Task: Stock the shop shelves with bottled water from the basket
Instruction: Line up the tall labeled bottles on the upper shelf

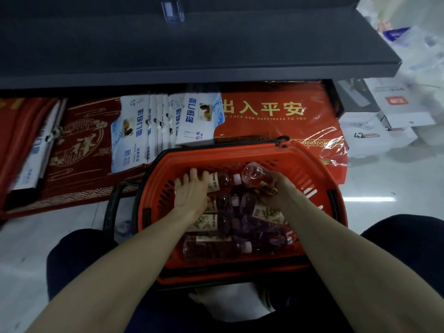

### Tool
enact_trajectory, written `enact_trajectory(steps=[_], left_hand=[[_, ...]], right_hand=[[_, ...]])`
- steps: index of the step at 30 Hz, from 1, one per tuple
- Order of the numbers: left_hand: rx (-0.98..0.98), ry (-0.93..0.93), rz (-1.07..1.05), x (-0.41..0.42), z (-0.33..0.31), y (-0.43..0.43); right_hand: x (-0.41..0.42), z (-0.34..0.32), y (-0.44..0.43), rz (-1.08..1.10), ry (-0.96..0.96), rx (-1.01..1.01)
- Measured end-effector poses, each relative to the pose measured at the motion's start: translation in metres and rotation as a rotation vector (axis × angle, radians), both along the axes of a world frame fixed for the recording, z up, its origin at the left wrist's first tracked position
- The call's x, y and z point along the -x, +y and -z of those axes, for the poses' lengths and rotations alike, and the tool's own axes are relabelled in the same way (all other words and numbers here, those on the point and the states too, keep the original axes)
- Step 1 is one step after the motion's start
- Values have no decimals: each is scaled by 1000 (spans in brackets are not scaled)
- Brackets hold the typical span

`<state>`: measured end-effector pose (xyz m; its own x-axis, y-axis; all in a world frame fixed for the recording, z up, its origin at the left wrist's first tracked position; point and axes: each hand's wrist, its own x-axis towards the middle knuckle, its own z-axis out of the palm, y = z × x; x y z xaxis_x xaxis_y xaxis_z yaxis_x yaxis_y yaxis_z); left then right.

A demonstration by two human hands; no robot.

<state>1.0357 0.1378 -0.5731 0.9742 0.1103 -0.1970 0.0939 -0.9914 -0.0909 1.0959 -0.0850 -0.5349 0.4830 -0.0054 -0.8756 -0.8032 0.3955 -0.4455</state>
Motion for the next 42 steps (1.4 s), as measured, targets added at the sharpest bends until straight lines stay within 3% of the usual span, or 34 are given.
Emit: enact_trajectory(steps=[5, 9, 12, 14, 22, 25, 27, 30, 38, 42], left_hand=[[118, -13, 47, 9, -5, 4], [362, -9, -56, 12, -25, 7], [571, -74, -130, 15, -53, 8], [688, -130, -183, 17, -77, 5], [1234, -412, -236, 12, -190, -11], [1448, -430, -272, 1, -229, -15], [1555, -408, -262, -5, -249, -17], [1592, -352, -252, -8, -265, -16], [1641, -114, -447, 9, -237, -26], [1687, 5, -396, 17, -229, -26]], right_hand=[[-2, 17, -9, 24, -140, 41], [19, -43, -7, 110, -41, 2], [25, -70, -11, -26, -129, -74], [28, -91, -12, 11, -171, -91], [31, -173, -4, -61, -609, -73], [31, -204, 3, -108, -832, 58], [27, -219, 5, -98, -823, 19], [31, -236, 4, -248, -730, -126], [55, -182, 4, -336, -669, -31], [65, -179, 2, -380, -680, -86]])
